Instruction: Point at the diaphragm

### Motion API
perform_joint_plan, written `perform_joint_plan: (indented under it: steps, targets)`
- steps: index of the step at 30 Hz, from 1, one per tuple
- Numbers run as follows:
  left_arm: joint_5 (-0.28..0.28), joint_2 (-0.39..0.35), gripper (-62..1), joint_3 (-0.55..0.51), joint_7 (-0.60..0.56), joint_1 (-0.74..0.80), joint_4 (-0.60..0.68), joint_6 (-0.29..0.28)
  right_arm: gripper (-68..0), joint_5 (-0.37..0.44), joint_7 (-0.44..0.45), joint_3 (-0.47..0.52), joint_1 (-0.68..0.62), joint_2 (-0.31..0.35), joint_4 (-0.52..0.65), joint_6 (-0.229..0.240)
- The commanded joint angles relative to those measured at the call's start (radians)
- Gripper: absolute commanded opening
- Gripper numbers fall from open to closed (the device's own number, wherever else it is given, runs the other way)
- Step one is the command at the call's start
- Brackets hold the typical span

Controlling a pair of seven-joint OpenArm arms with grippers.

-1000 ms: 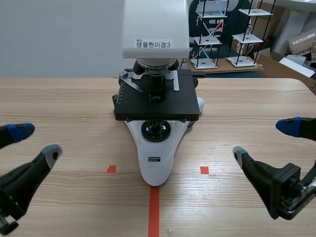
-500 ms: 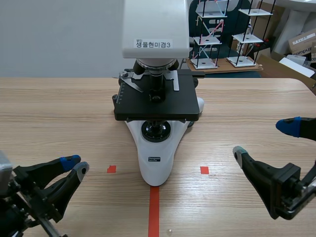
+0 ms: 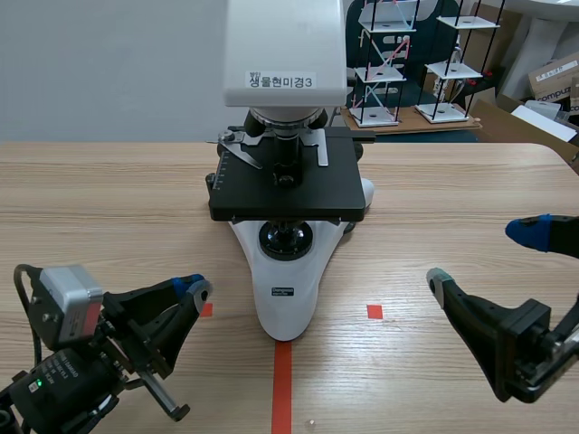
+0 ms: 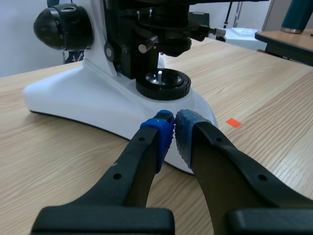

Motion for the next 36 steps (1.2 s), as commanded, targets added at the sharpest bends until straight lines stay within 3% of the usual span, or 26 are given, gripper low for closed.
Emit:
perform_joint_plan:
  steps: [1,10,20,36]
  targets:
    - [0.015,0.014,-55.4,0.001,-0.051,-0.011,-0.001,-0.004,-9.7,0.007,0.011,0.002,0.000,0.011,0.014,-0.007]
    - [0.033,0.064,-56.7,0.002,-0.109,-0.053,-0.087,-0.001,-9.7,0.007,0.012,0.002,0.000,0.011,0.014,-0.007]
    - [0.111,0.119,-56.7,0.002,-0.203,-0.083,-0.177,0.010,-9.7,0.007,0.012,0.002,0.000,0.011,0.014,-0.007]
    - [0.122,0.197,-56.6,0.002,-0.208,-0.161,-0.295,0.026,-9.7,0.008,0.012,0.002,0.000,0.011,0.014,-0.007]
